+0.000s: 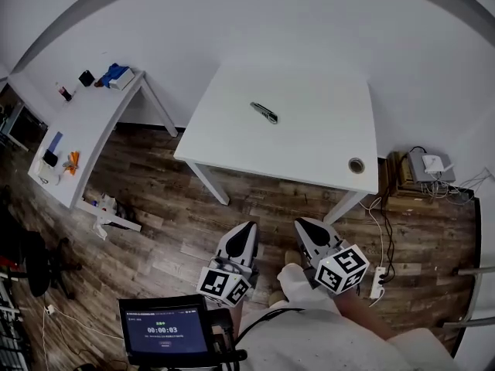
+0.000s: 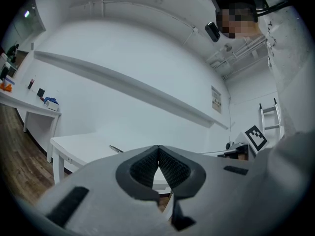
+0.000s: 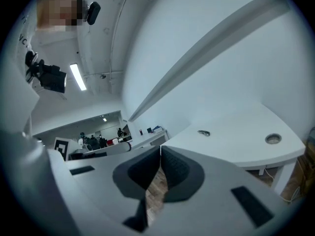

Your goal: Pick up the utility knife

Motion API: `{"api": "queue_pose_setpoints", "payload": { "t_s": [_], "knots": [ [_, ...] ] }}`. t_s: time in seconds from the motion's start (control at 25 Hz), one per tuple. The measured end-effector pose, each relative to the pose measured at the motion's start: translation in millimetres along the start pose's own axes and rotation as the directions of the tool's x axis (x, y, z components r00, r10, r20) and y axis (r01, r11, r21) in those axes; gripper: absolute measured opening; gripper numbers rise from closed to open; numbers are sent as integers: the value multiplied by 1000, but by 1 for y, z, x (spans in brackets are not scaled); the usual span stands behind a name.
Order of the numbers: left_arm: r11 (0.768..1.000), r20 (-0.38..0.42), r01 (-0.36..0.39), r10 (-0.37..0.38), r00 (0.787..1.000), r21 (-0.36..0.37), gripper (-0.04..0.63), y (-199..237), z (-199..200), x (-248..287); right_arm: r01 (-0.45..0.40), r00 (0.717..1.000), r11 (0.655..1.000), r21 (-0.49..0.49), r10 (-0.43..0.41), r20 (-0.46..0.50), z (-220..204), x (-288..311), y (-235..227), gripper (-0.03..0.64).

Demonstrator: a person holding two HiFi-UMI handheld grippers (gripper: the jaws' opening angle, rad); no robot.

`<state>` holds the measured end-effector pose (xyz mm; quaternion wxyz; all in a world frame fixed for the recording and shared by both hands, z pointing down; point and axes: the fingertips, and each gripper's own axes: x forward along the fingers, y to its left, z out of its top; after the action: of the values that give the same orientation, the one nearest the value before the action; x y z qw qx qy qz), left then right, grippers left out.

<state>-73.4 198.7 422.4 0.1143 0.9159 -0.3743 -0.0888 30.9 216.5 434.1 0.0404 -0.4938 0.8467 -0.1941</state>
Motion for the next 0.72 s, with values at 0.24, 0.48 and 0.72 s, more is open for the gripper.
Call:
{"api": "queue_pose_setpoints", "payload": {
  "t_s": [0.24,0.48,0.72],
  "knots": [
    [1000,-2,18,-18,1000,-3,8,11,-5,38,3,1000,1000,0,-3,-5,14,24,-30,8],
    [1000,2,-5,5,1000,-5,8,33,2,80,-8,1000,1000,7,8,-13,28,52,-65,8],
    [999,33,-43,42,999,28,8,50,15,109,-48,999,999,-7,48,-20,45,81,-88,8]
  ]
}}
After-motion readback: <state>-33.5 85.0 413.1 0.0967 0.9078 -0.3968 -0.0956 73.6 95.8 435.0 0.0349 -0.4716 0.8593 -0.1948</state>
